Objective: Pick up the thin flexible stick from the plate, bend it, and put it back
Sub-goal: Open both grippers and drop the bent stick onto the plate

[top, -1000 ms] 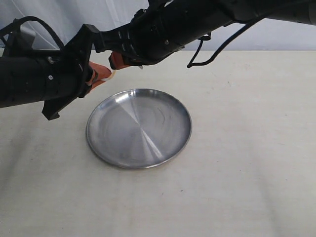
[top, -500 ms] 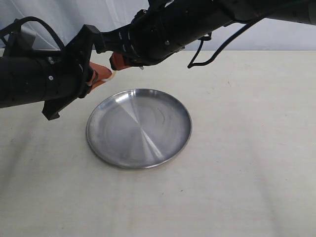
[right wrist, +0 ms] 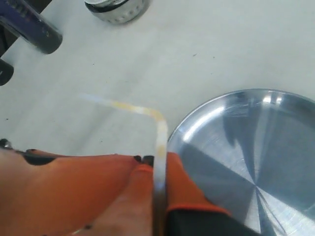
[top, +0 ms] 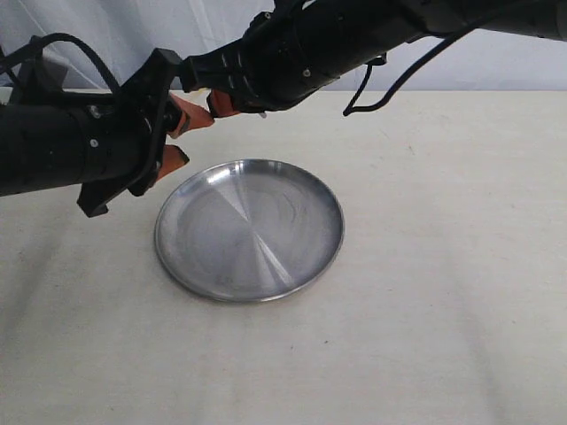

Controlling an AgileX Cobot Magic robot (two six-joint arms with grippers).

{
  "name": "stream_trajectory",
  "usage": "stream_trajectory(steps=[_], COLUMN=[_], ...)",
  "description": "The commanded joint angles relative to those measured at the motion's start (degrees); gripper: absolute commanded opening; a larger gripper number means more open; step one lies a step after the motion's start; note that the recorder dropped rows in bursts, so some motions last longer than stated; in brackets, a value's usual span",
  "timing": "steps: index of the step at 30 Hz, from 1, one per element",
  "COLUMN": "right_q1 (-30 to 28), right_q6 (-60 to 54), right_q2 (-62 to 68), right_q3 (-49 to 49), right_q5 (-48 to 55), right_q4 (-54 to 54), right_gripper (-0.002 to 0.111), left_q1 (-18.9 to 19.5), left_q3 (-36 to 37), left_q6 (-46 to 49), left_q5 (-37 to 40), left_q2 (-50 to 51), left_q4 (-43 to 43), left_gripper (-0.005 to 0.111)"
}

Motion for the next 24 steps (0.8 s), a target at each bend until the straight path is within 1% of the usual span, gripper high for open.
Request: stream_trajectory(steps=[1,2,6,11,15,17,22,24], right_q1=[0.03,0.03,0.03,-0.07,-0.07,-0.22,-1.01,-1.38], right_q6=[2.51,4.1,9.68,12.45,14.38,14.78,14.78,15.0], right_q2=[0.3,0.3,0.3,0.3,0.3,0.3,1.55,2.75], right_q3=[-0.09,-0.09,-0.09,-0.09,-0.09,-0.09,-0.09,-0.09], right_q5=[1.25,1.25,1.25,1.25,2.03,3.45,7.75,8.41], right_q4=[-3.55,-5.4,-12.01,-15.61,-18.76,-19.77,-20.23,-19.08], right_gripper=[0.0,0.0,0.0,0.0,0.0,0.0,0.0,0.0], left_q1=[-0.61,-0.61,-0.61,-0.61,-0.61,-0.61,-0.61,-0.61], left_q3=[-0.37,-0.37,-0.37,-0.37,-0.37,-0.37,-0.37,-0.37], left_q6=[0.19,0.19,0.19,0.67,0.79,0.79,0.79,1.03], left_q5=[-2.06,-4.0,-6.76,-10.82,-12.01,-13.88,-22.33,-24.58], left_q2=[-0.33,-0.33,-0.33,-0.33,-0.33,-0.33,-0.83,-1.91], left_q4=[0.28,0.28,0.28,0.28,0.28,0.28,0.28,0.28], left_gripper=[0.054,0.054,0.054,0.054,0.054,0.054,0.054,0.053])
